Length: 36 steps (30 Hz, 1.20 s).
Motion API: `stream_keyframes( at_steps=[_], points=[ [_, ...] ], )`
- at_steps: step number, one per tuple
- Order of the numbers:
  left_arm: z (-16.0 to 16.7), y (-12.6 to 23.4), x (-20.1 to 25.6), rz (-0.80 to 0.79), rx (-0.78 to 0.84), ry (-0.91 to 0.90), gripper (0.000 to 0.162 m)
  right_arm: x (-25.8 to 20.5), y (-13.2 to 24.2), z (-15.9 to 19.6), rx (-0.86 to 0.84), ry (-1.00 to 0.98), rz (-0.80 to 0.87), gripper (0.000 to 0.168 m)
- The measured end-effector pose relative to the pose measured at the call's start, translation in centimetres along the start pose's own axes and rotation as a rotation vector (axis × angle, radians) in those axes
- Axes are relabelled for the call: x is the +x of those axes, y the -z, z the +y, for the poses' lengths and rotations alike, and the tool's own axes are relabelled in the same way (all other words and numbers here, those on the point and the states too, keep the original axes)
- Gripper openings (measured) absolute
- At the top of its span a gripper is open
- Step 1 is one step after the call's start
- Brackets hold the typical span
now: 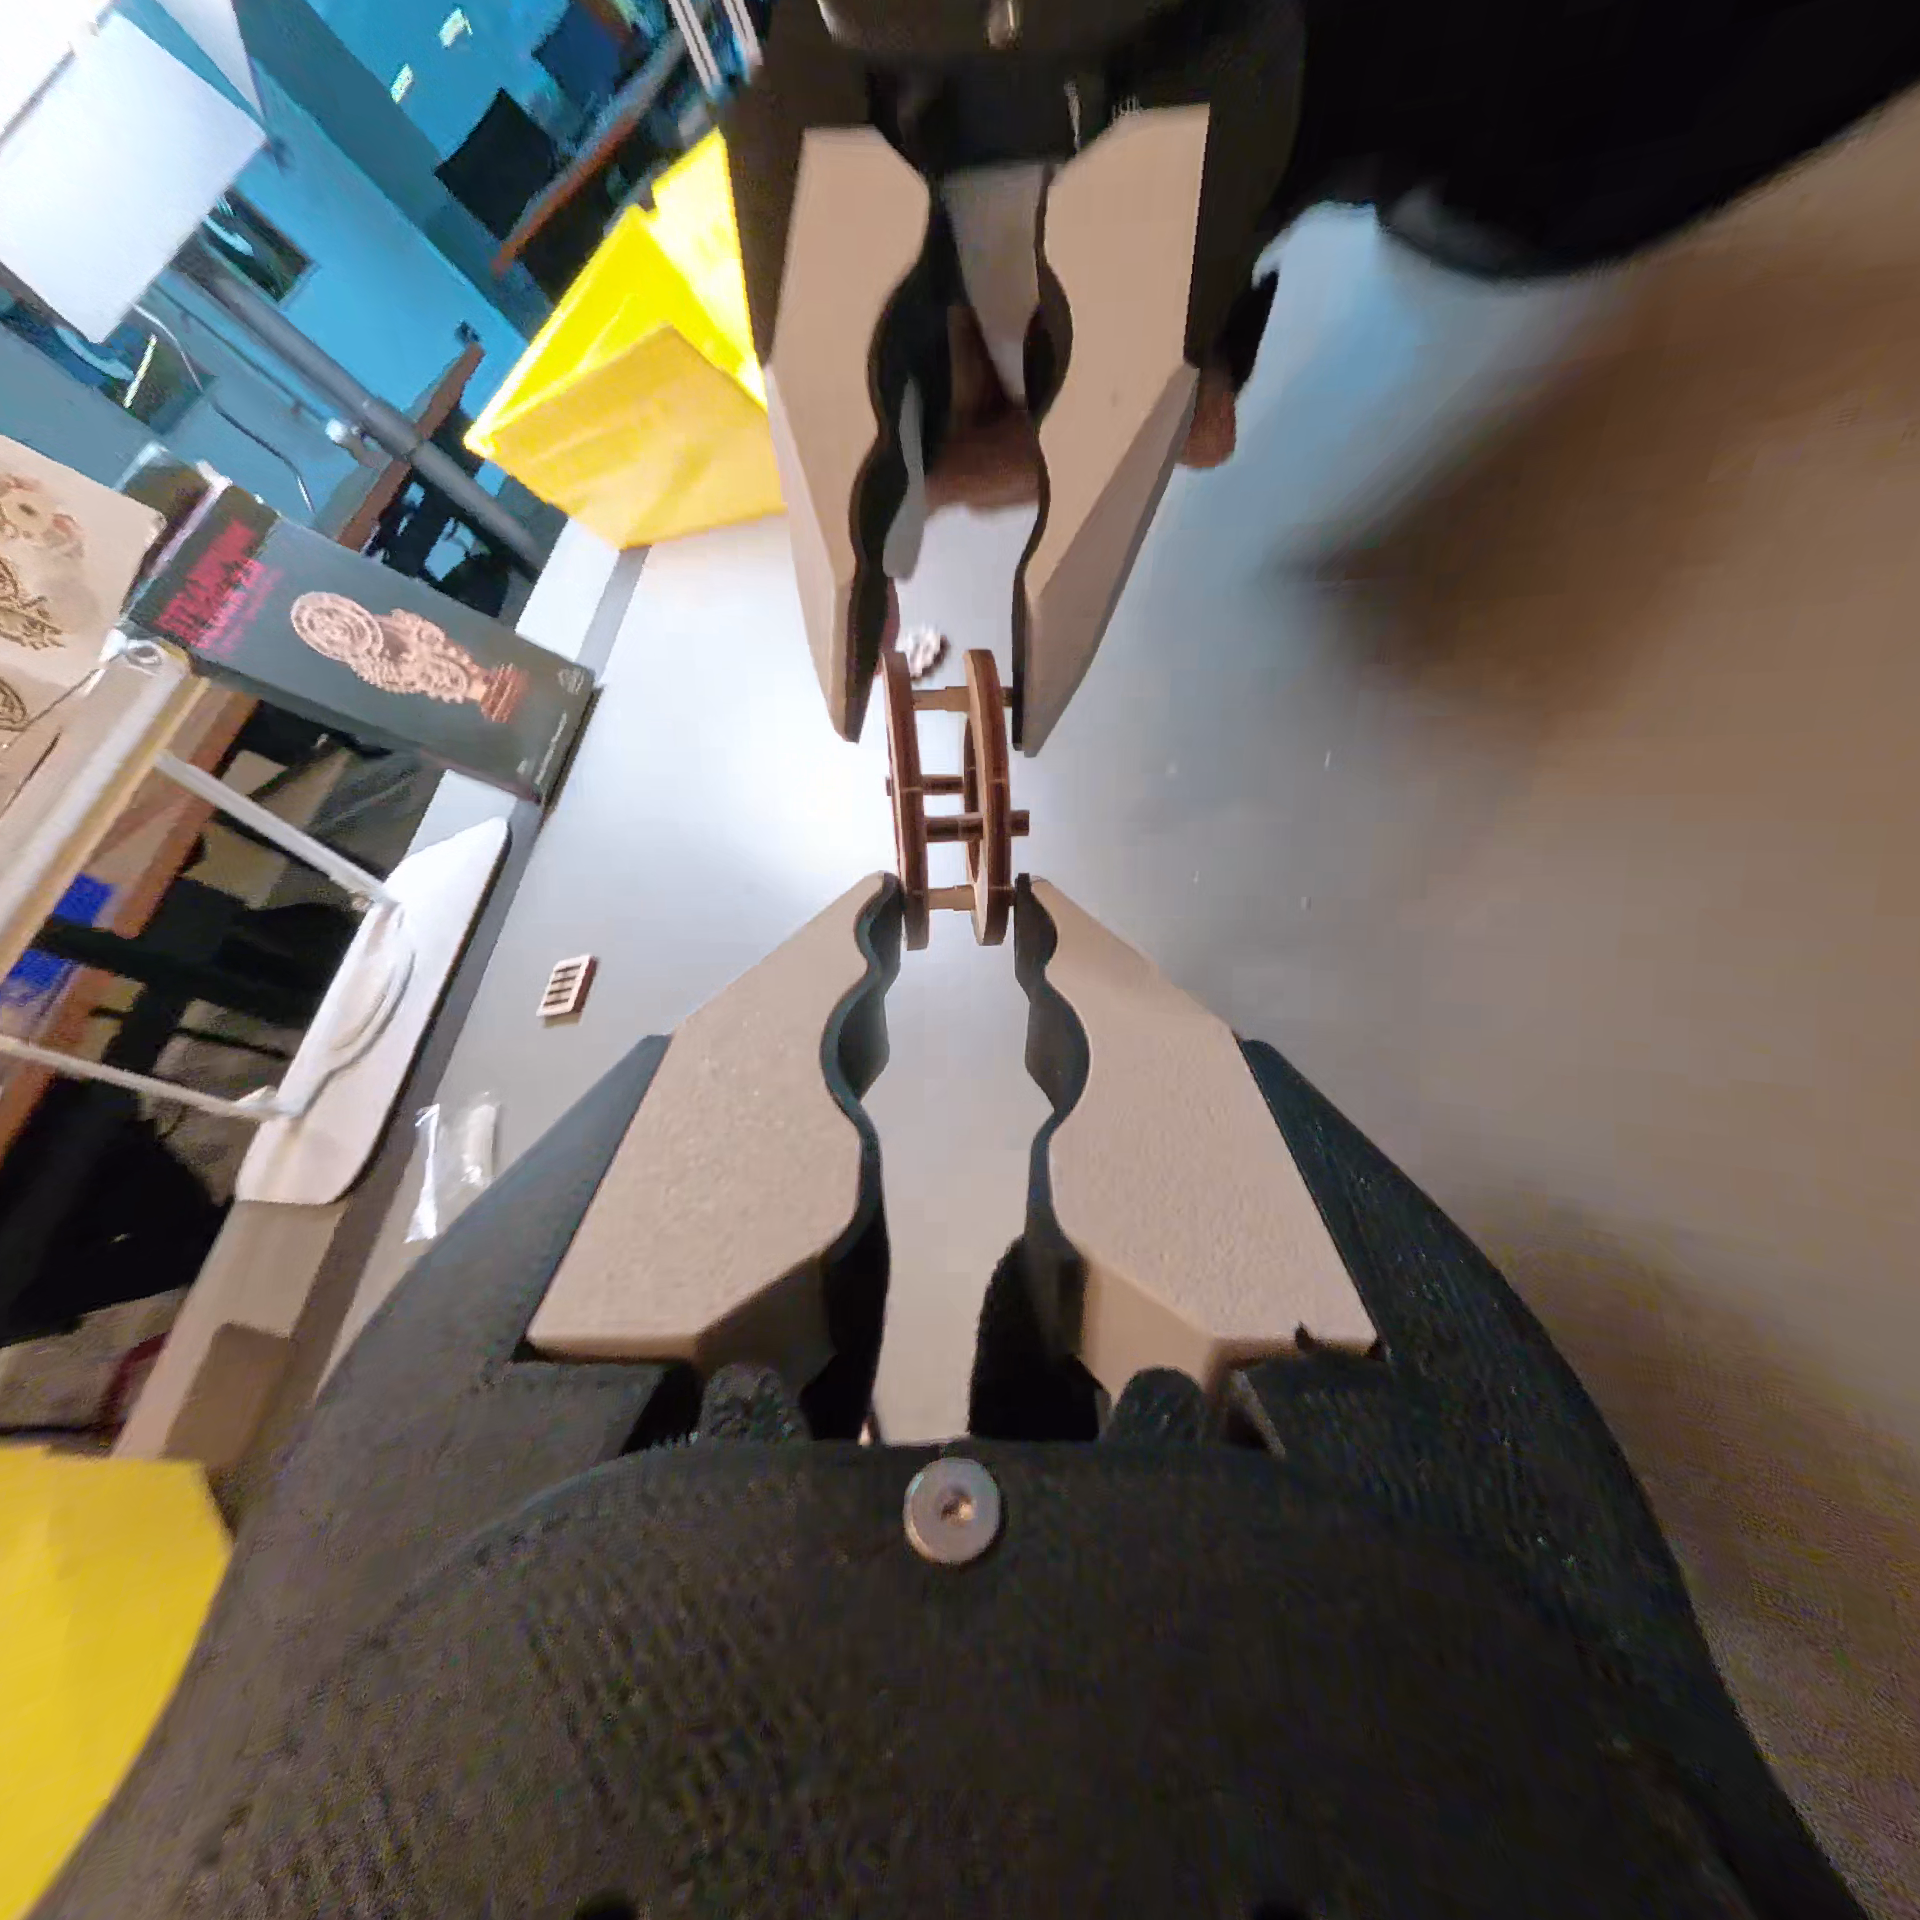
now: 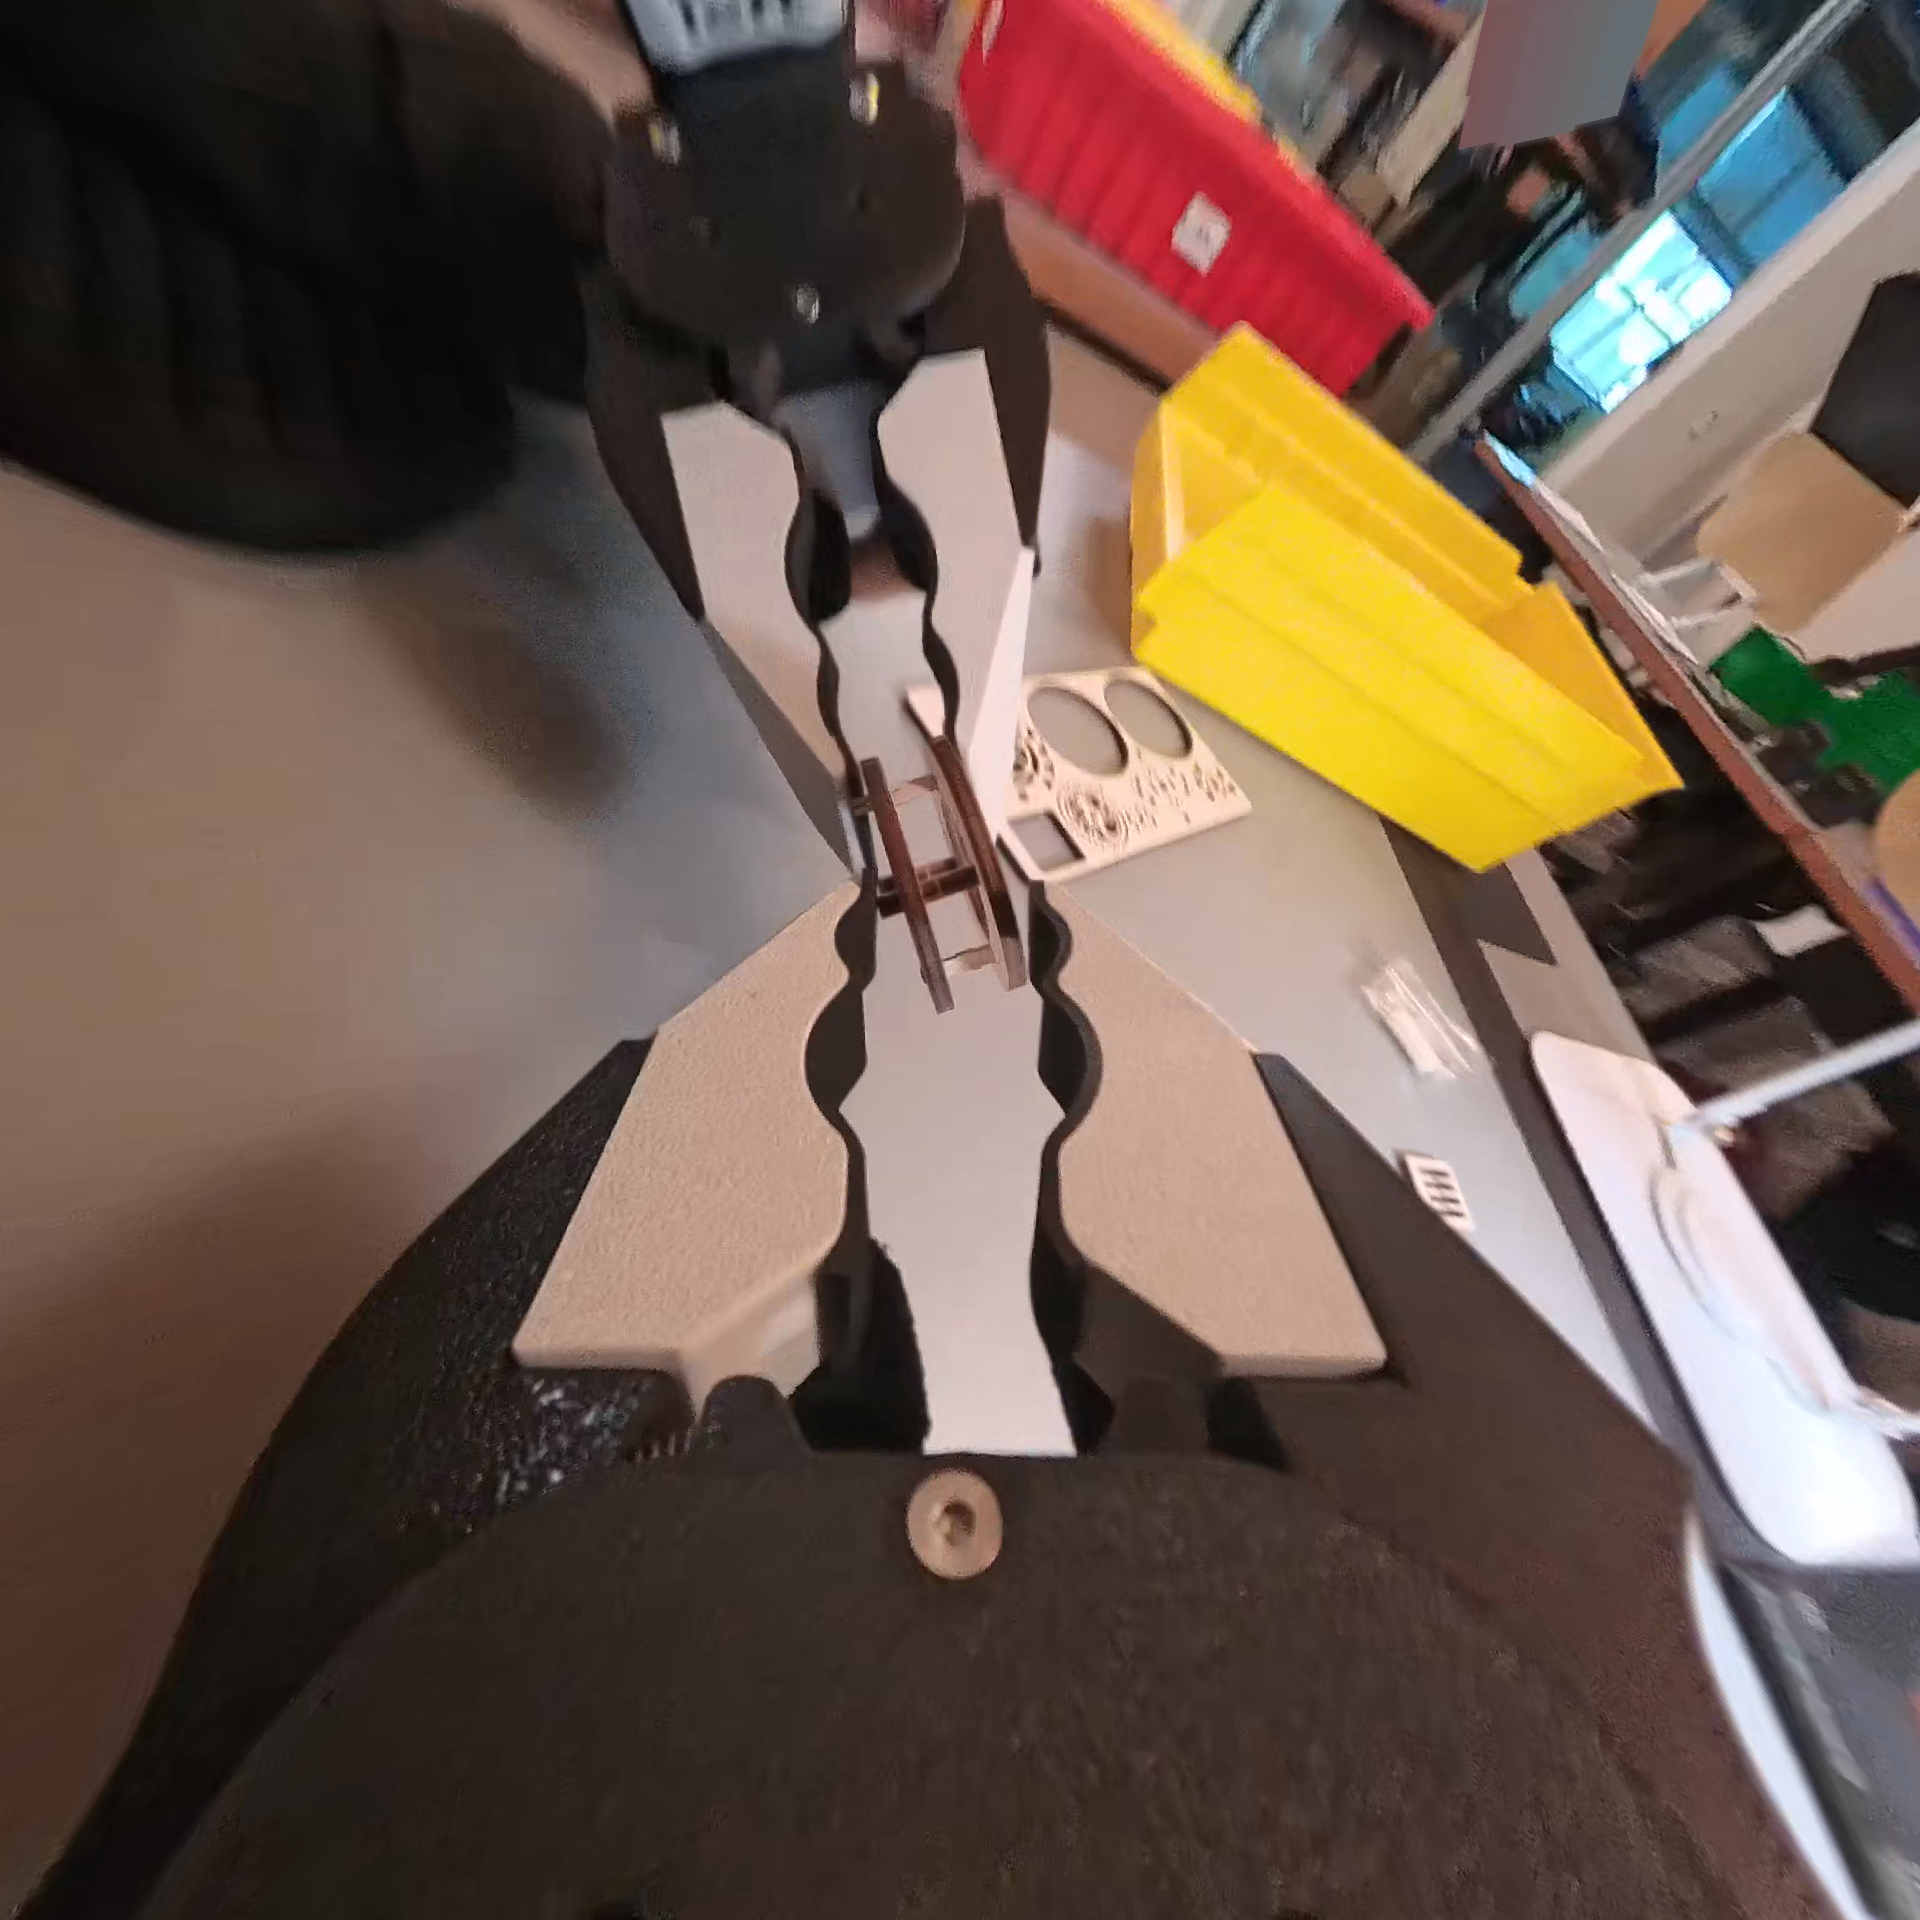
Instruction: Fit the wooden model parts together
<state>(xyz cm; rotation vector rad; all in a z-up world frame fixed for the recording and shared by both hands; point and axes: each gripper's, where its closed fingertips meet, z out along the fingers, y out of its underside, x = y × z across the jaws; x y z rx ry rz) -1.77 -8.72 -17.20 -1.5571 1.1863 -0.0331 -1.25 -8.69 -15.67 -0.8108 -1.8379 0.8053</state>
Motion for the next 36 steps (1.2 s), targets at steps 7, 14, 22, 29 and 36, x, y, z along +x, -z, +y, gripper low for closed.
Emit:
stream_keyframes(
  at_steps=[7,14,22,29,36],
  points=[
    [3.0,-1.3,0.1,-0.040,-0.154,-0.109,0.020,-0.3,-1.3,2.6,-0.217,0.139,0.049,0.023],
    [3.2,-1.8,0.1,-0.046,-0.151,-0.092,0.020,-0.2,-1.2,3.1,-0.238,0.123,0.047,0.023],
    [3.1,-1.6,-0.3,-0.058,-0.108,-0.046,0.021,0.1,-1.1,3.0,-0.227,0.108,0.057,0.023],
    [2.4,-1.2,-0.7,-0.055,-0.039,0.044,0.017,0.6,-0.4,1.3,-0.090,0.027,0.055,0.022],
    [0.7,-0.2,-0.8,0.003,0.053,0.136,0.016,1.0,0.3,1.1,-0.003,-0.087,0.007,0.023]
  ],
)
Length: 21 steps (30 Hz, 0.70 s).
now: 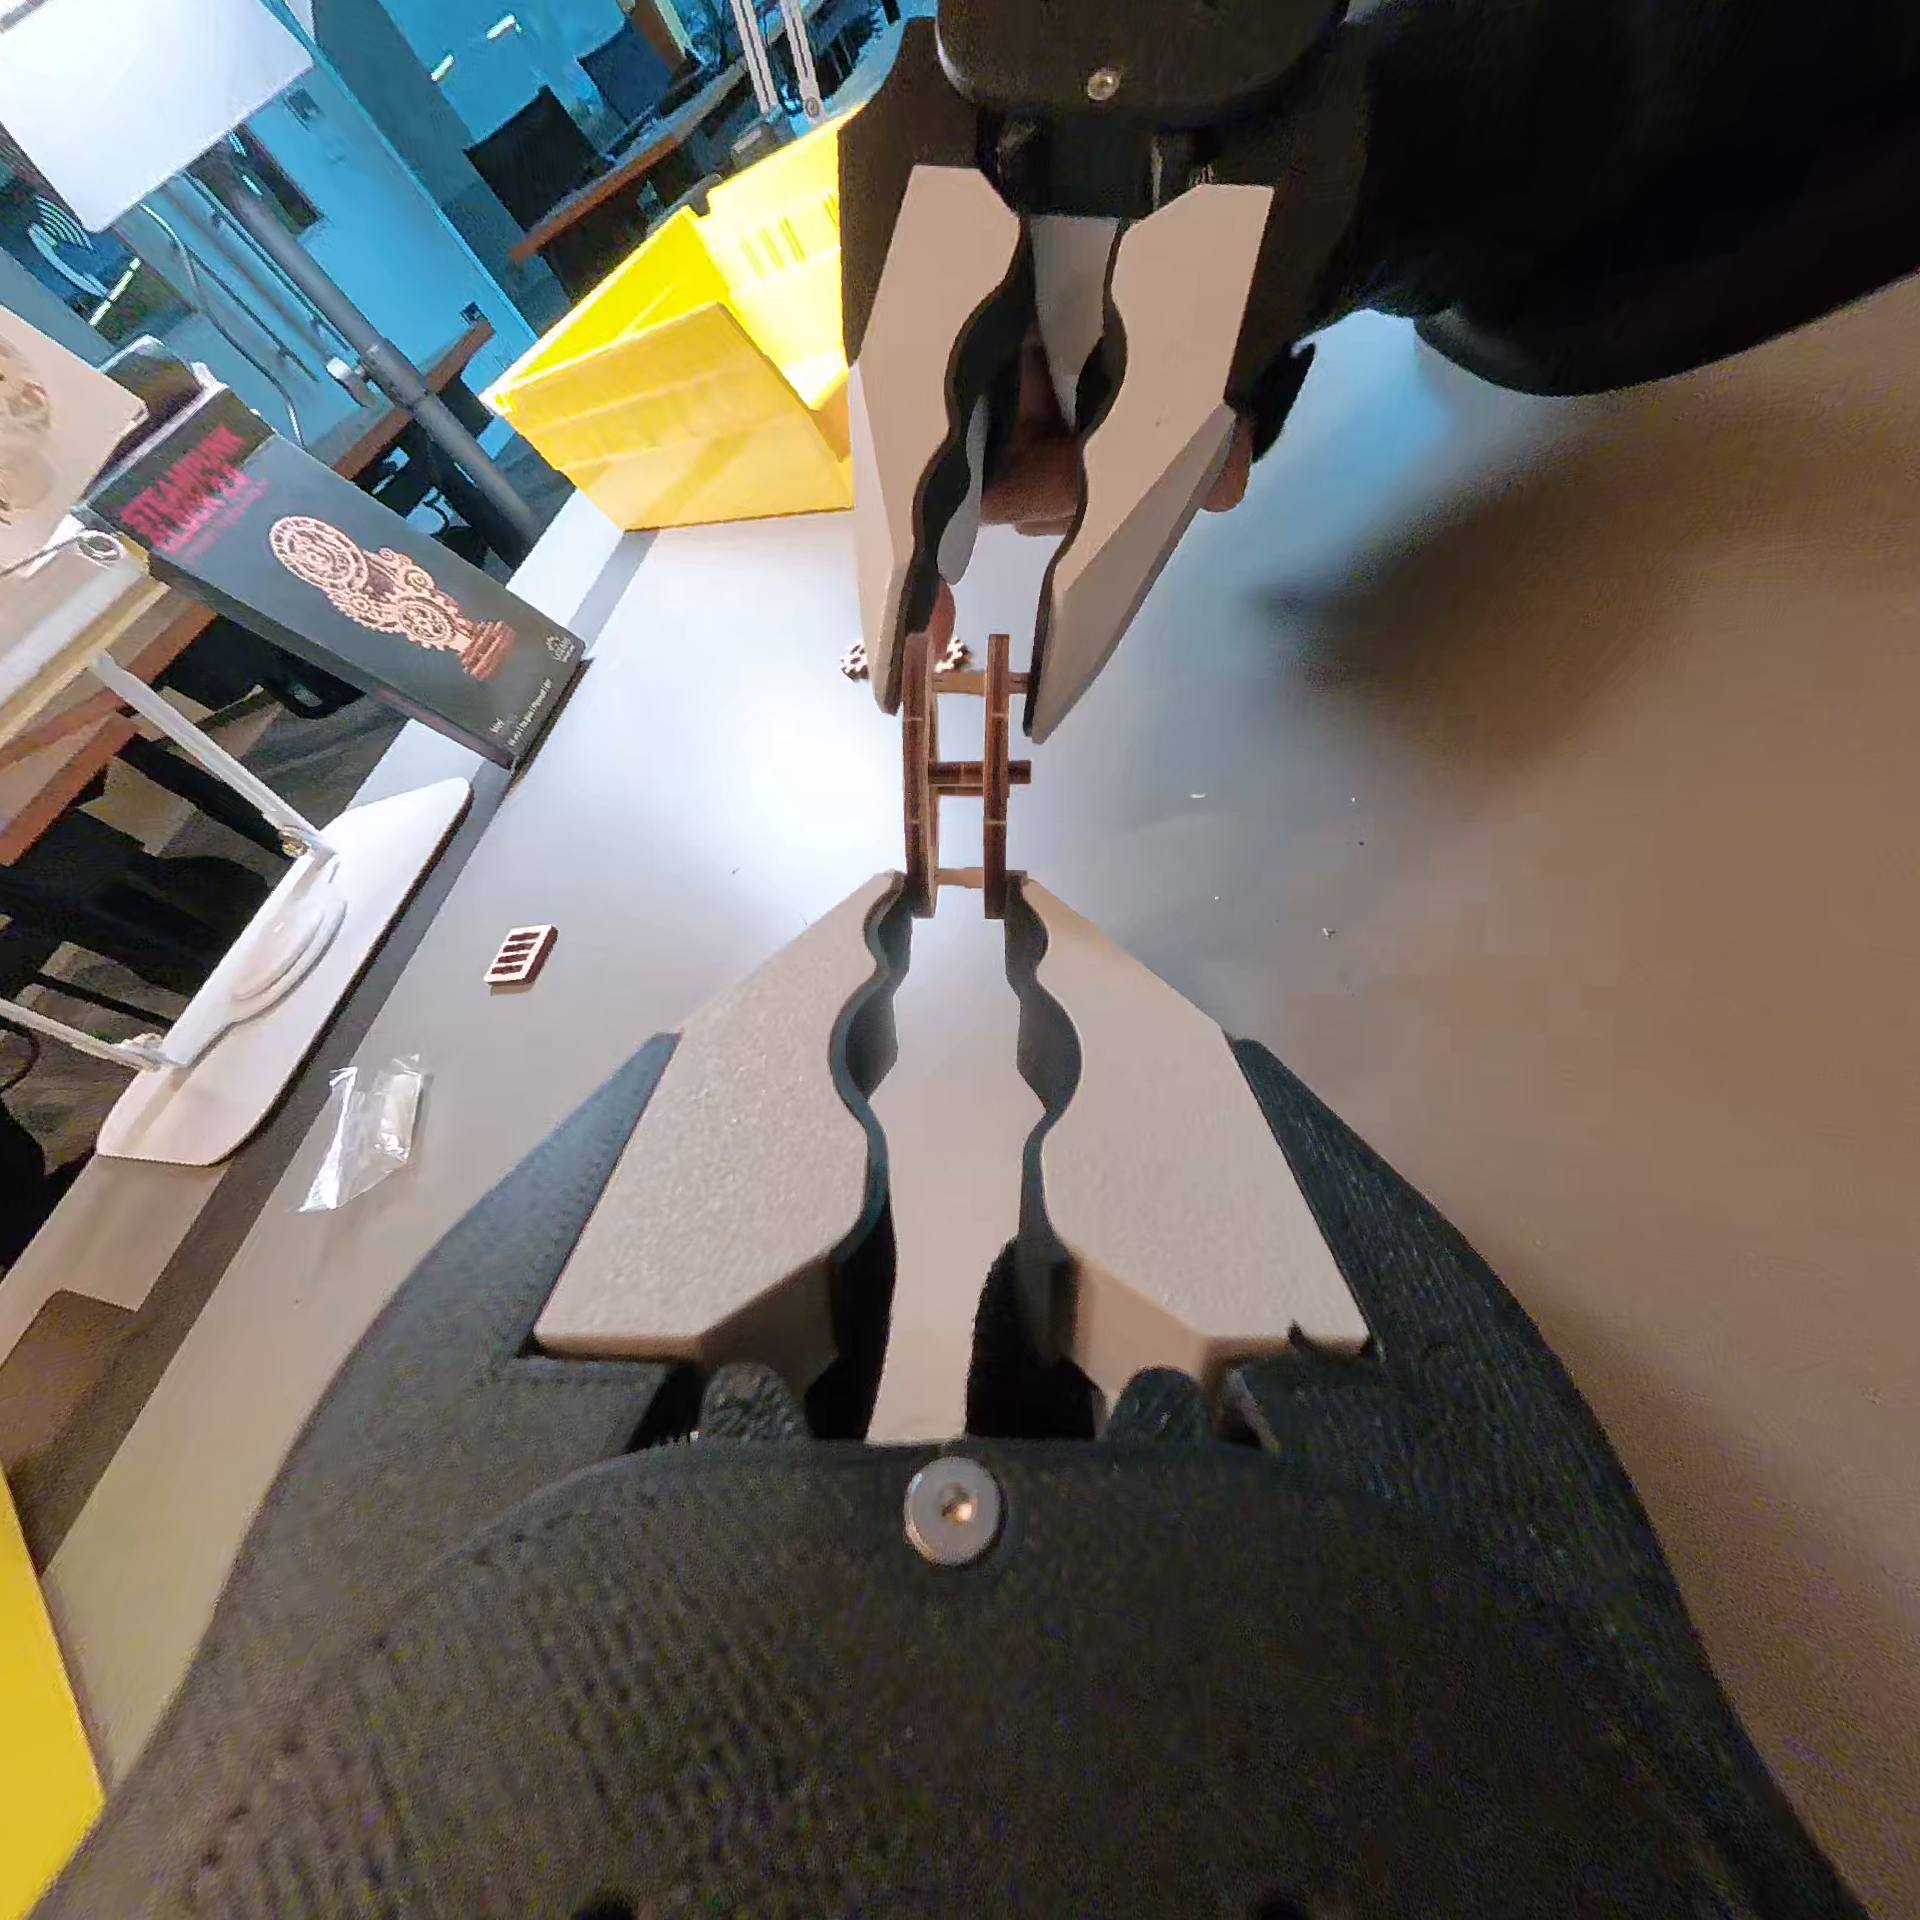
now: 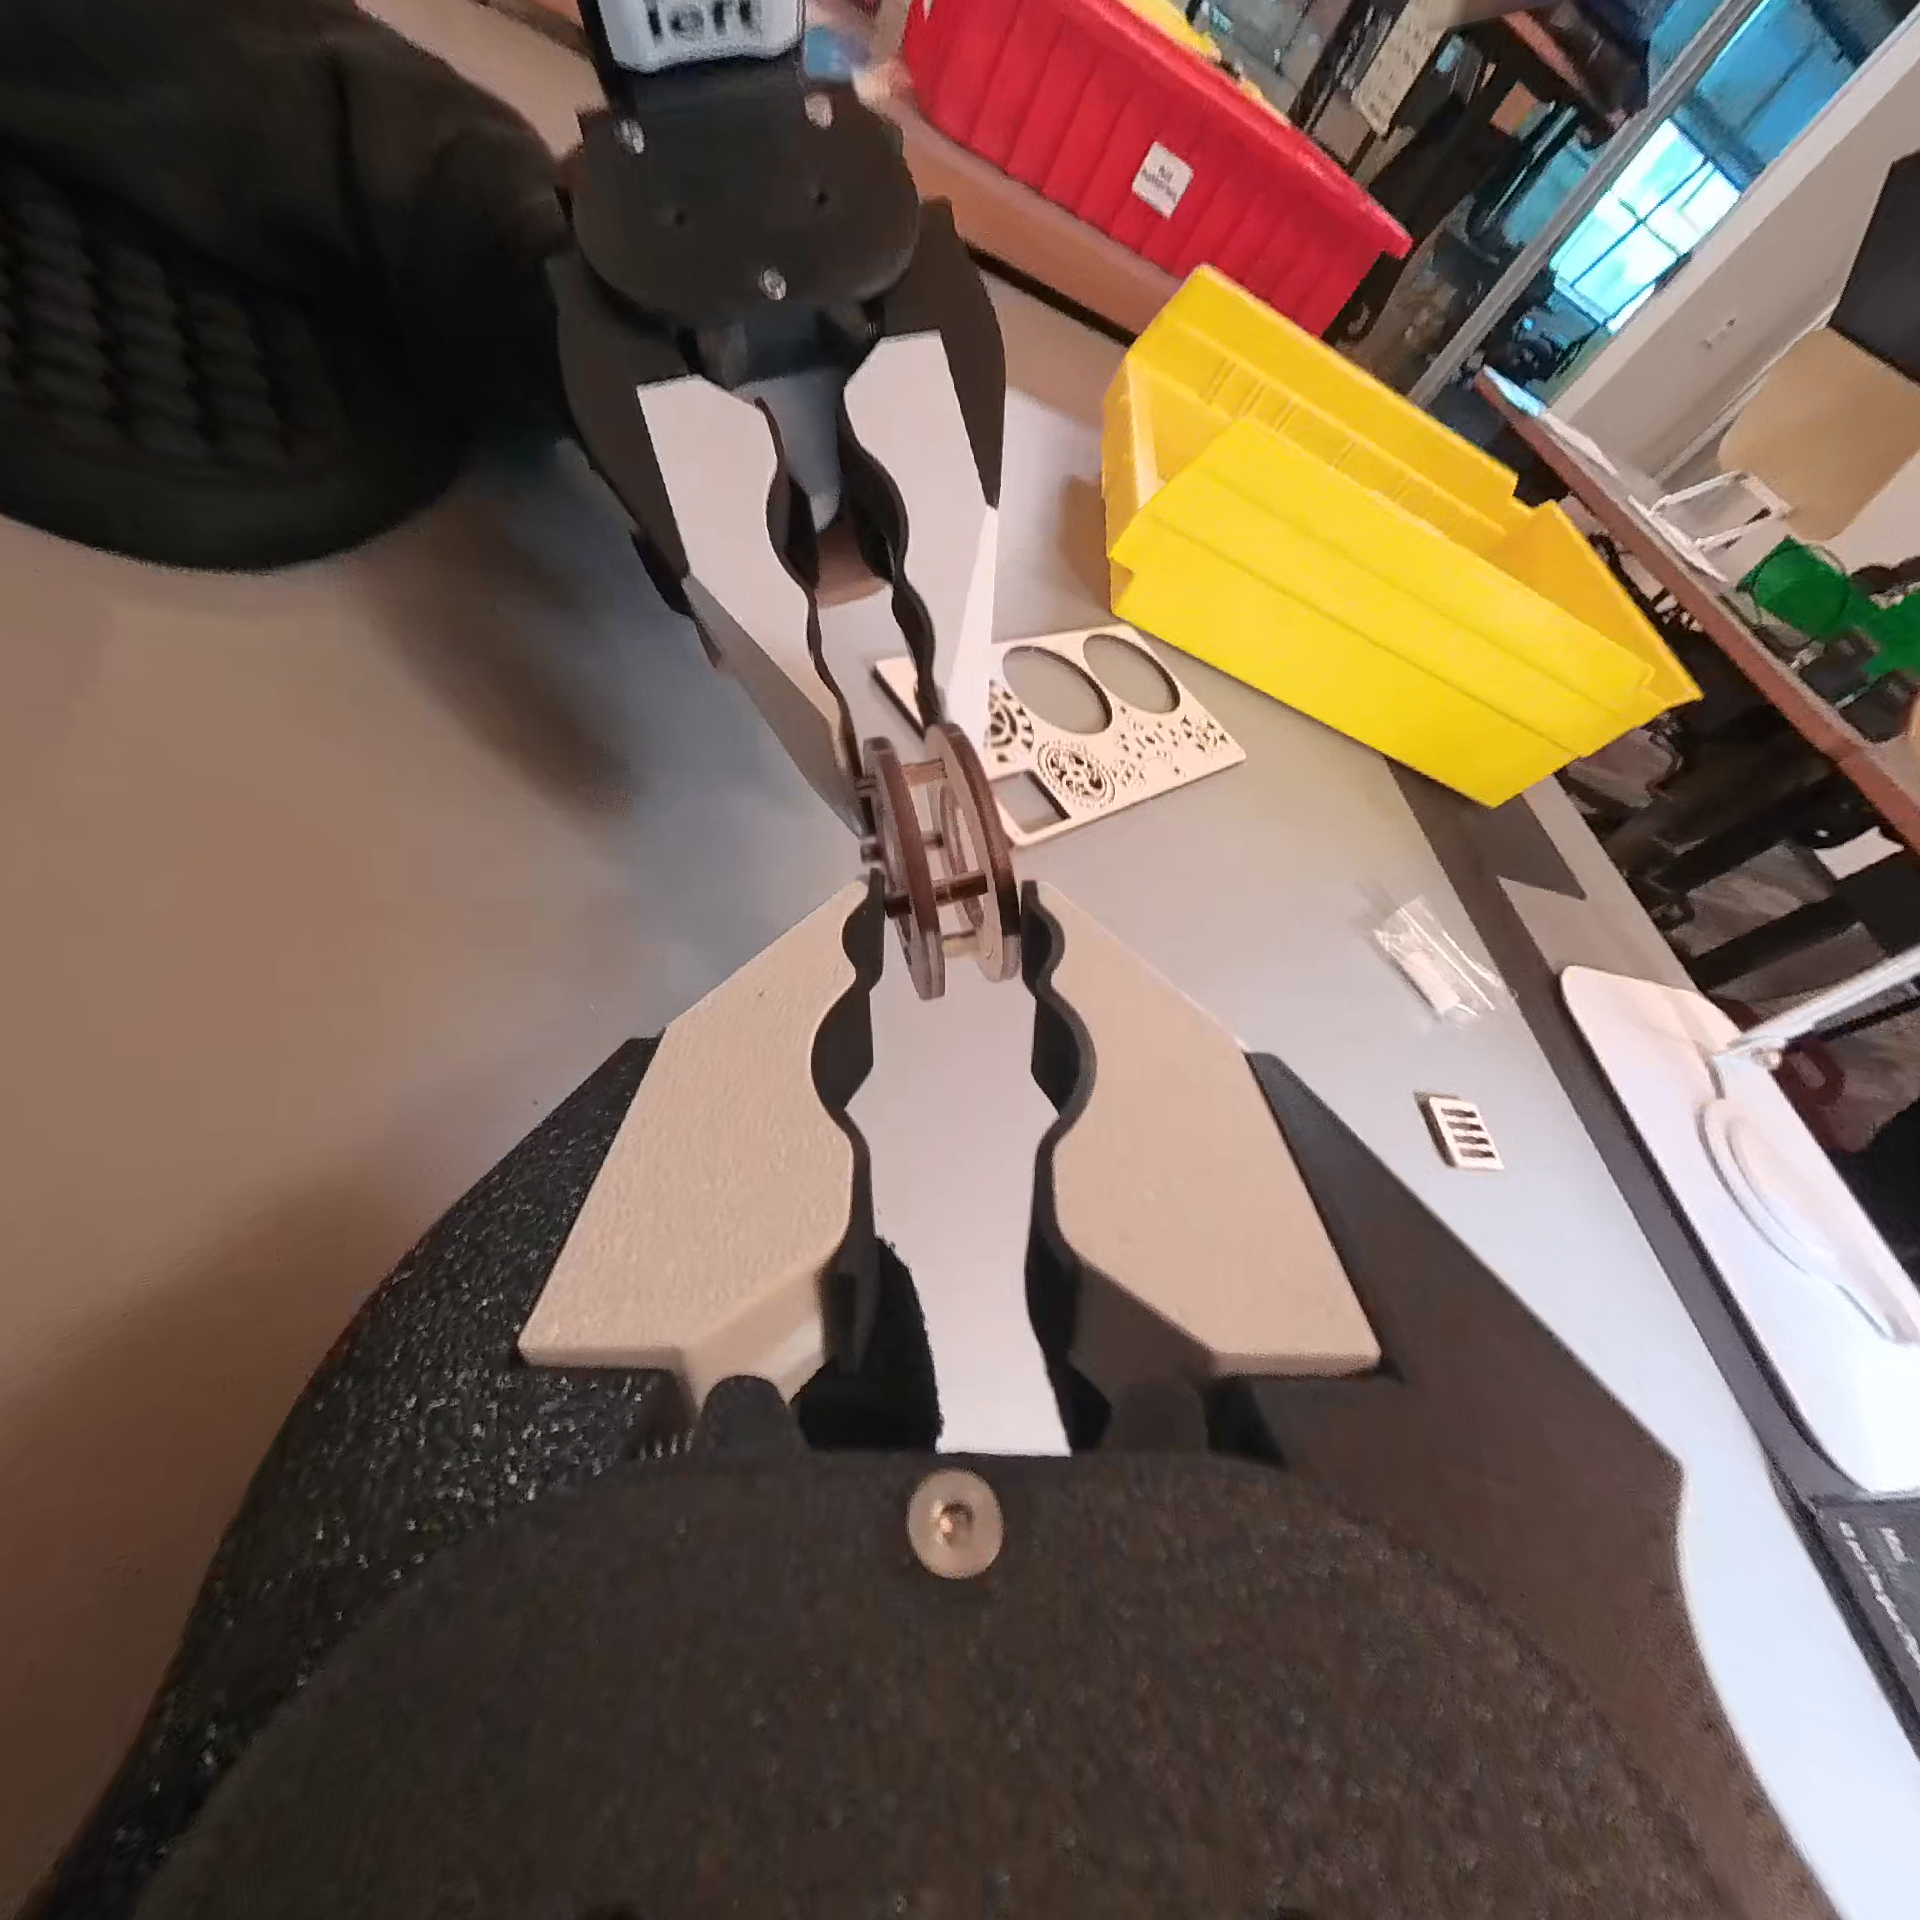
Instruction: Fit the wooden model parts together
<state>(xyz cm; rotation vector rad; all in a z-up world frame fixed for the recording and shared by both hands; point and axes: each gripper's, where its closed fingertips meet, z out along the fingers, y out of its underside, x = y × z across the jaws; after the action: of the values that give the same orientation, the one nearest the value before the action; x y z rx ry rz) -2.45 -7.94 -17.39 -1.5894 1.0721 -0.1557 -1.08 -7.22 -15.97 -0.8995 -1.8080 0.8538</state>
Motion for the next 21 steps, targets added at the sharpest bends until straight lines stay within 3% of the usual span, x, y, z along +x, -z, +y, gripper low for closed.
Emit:
stream_keyframes(
  at_steps=[10,12,18,21],
  points=[
    [2.0,-1.1,1.0,-0.016,-0.182,-0.172,0.016,-1.0,-1.0,0.7,-0.107,0.142,0.017,0.030],
    [1.9,-1.1,1.0,-0.027,-0.187,-0.190,0.016,-1.3,-1.1,1.2,-0.127,0.172,0.016,0.020],
    [-0.4,-0.1,0.2,-0.057,-0.011,-0.115,0.018,-0.8,0.0,-0.7,0.023,0.126,0.013,0.016],
    [-1.3,0.4,-0.1,-0.020,0.084,0.005,0.032,-0.4,0.8,-2.3,0.120,0.108,0.024,0.015]
  ],
)
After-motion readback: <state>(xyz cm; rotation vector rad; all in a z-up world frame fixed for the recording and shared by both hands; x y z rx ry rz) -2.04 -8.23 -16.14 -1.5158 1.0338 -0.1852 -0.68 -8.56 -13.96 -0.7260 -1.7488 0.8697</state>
